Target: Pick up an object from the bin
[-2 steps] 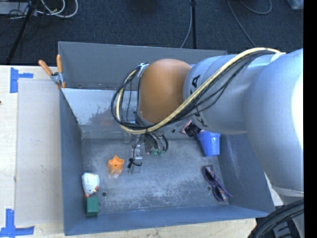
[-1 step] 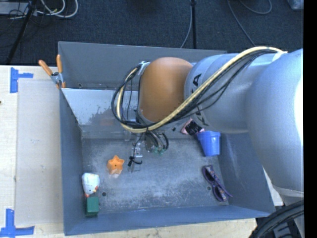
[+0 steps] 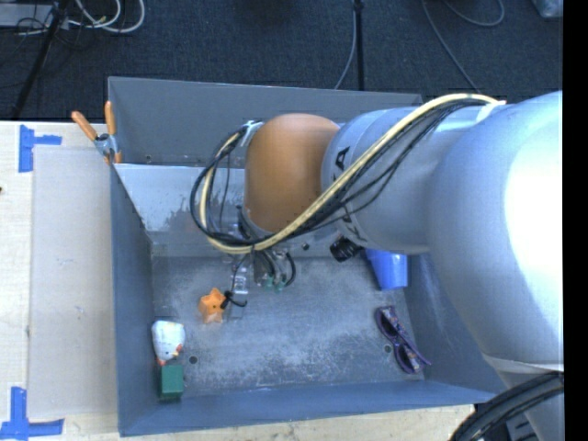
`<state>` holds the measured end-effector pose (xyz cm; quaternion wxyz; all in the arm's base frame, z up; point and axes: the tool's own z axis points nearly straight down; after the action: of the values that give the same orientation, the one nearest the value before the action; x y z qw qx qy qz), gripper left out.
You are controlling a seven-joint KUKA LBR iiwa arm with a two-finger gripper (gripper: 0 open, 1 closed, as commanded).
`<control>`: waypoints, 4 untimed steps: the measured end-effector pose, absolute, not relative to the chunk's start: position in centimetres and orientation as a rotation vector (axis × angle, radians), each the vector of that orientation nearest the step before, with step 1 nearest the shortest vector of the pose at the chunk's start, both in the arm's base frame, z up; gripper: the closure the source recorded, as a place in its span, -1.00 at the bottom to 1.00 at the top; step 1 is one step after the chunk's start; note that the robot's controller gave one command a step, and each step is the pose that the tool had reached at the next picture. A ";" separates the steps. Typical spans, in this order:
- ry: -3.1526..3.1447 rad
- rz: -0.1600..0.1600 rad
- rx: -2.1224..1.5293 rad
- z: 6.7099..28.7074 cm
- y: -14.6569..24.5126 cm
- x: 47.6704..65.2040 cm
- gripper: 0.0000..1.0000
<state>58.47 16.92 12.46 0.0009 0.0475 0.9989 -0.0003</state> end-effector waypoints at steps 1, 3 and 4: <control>3.135 -0.002 0.319 9.8 18.2 58.2 -1.00; 3.142 0.000 -0.192 11.0 18.1 58.3 -1.00; 3.141 -0.004 0.264 7.0 18.8 59.0 1.00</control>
Offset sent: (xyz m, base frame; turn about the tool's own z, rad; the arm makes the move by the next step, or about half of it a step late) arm 0.0108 0.0343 -0.0418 -0.7173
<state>58.98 18.76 7.02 -0.0051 0.0837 0.9965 -0.0012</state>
